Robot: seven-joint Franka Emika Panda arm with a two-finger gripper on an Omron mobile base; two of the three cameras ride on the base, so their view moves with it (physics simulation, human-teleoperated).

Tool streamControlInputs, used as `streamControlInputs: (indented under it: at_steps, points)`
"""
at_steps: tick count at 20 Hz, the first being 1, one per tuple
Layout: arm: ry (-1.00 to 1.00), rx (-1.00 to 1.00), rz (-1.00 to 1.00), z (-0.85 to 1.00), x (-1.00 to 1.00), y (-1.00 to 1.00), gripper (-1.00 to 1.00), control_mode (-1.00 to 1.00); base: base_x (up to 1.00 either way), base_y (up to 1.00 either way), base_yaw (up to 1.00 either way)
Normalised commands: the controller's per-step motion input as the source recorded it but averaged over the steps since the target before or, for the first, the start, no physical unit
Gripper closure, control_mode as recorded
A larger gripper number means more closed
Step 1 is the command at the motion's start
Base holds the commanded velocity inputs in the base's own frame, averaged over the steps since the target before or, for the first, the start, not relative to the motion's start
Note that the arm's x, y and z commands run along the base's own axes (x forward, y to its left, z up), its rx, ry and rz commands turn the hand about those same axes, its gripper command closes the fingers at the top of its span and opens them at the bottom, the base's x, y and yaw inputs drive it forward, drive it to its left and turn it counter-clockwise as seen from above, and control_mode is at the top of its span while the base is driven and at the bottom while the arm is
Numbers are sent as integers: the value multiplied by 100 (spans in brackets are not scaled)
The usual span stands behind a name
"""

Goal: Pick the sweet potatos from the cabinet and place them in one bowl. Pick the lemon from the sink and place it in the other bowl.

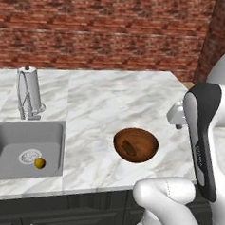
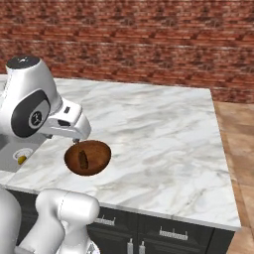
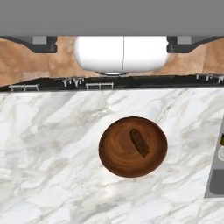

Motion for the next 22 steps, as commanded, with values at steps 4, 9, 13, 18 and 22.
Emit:
streamControlInputs:
  at_steps: [4,9,13,18,22]
  points:
    - [0,0,1,2,0,8,-100,-100,0,0,0]
    - [0,0,0,1,0,2,-100,-100,0,0,0]
    - [0,0,0,0,0,0,-100,100,-6,0,0]
    - [0,0,0,0,0,0,-100,100,-84,-26,-34]
    - [0,0,0,0,0,0,-100,100,-86,-18,-69]
